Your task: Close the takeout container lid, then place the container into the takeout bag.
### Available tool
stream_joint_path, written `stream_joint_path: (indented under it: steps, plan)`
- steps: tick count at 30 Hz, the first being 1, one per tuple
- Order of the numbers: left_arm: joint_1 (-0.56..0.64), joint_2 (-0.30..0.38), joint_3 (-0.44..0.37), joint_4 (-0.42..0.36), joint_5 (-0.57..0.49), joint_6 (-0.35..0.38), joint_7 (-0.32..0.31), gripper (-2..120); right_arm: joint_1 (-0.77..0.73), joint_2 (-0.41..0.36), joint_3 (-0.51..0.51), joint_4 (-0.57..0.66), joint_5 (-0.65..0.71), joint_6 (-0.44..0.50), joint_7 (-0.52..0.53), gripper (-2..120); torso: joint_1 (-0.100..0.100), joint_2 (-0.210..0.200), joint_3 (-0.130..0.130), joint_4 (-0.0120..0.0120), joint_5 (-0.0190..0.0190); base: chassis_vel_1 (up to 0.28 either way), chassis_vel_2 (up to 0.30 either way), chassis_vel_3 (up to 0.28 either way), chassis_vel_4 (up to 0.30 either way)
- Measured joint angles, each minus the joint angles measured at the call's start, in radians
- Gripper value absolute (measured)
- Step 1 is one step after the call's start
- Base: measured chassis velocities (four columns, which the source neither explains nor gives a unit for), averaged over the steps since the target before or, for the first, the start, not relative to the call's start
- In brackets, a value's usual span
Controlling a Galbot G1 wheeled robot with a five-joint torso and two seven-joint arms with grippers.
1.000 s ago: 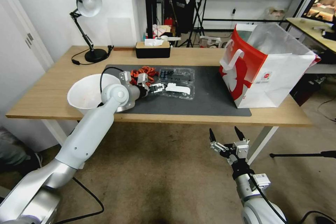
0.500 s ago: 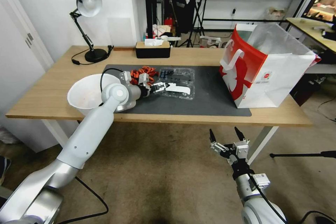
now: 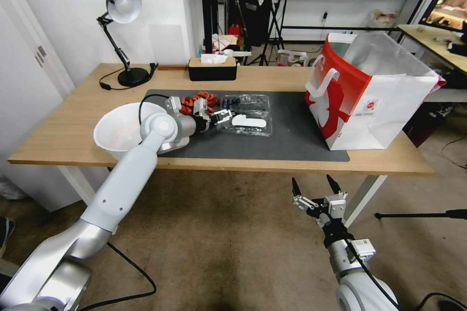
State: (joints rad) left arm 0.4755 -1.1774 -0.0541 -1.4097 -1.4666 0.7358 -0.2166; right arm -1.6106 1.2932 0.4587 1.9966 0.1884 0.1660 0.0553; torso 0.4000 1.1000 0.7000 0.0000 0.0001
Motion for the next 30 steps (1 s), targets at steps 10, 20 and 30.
stream_joint_path:
  steps: [10, 20, 30]
  plan:
    - [-0.003, -0.012, -0.007, 0.015, -0.029, 0.001, 0.011, 100, 0.005, 0.001, 0.0, -0.005, 0.0, 0.0, 0.003, 100, 0.0, 0.0, 0.0, -0.0001, -0.0001, 0.0, 0.0, 0.0, 0.0]
    - [-0.01, -0.02, -0.027, 0.015, -0.1, 0.001, 0.008, 100, 0.018, 0.001, -0.002, -0.012, 0.0, 0.0, 0.011, 100, 0.0, 0.0, 0.0, 0.0, 0.0, 0.0, 0.0, 0.0, 0.0]
    - [-0.014, -0.029, -0.045, -0.005, -0.159, 0.001, -0.008, 100, 0.03, -0.003, -0.001, -0.017, 0.0, -0.004, 0.018, 100, 0.0, 0.0, 0.0, 0.0, 0.0, 0.0, 0.0, 0.0, 0.0]
